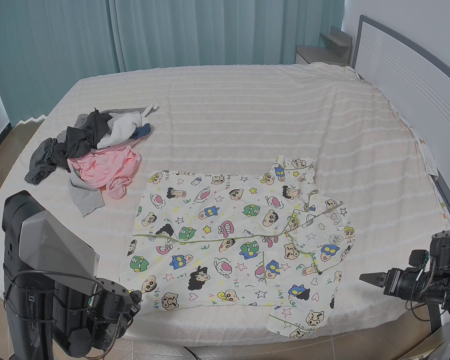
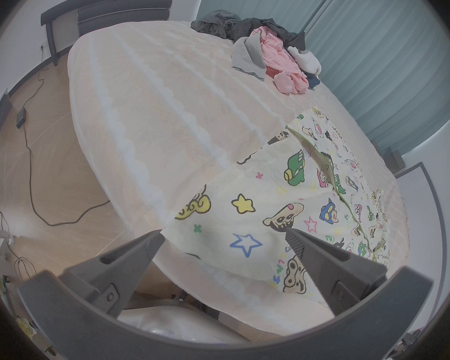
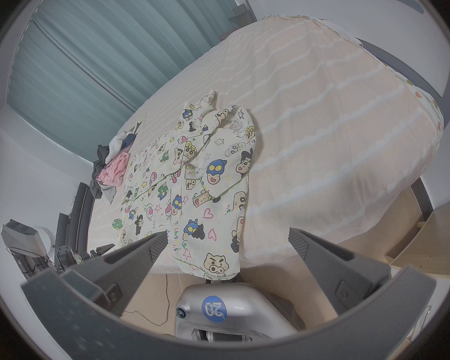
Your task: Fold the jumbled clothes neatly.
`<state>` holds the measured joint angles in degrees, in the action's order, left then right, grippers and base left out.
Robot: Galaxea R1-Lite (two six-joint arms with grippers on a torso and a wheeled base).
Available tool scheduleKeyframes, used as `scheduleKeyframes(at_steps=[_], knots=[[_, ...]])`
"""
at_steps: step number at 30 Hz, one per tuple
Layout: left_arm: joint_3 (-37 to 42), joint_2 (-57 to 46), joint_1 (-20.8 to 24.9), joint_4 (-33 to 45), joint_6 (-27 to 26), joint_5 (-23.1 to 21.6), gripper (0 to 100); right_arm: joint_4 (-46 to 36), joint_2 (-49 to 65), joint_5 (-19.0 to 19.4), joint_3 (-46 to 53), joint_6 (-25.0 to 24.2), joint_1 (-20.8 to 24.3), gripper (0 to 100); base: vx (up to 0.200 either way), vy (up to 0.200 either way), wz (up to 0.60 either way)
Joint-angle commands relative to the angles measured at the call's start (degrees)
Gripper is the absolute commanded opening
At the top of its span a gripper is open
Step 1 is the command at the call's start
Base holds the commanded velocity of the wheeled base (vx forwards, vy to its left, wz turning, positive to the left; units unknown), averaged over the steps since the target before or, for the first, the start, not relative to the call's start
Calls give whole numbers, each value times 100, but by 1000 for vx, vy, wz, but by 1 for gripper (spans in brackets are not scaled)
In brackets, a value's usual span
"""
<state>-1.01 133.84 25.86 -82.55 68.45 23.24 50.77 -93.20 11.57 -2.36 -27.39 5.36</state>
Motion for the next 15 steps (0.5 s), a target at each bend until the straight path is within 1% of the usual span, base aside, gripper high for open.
scheduleKeyframes(at_steps=[1, 9, 10, 15], knots=[[84, 125, -46, -103, -16, -3, 100, 3, -32, -6, -1, -3, 0, 100, 0, 0, 0], [48, 169, -10, -156, -86, -12, 100, 3, -67, -6, 8, -3, -9, 100, 0, 0, 0], [48, 169, -10, -156, -95, -12, 0, 3, -67, -6, 8, -3, -9, 100, 0, 0, 0], [84, 169, 34, -164, -183, -12, 0, -15, -85, 47, 8, 15, -62, 100, 0, 0, 0]])
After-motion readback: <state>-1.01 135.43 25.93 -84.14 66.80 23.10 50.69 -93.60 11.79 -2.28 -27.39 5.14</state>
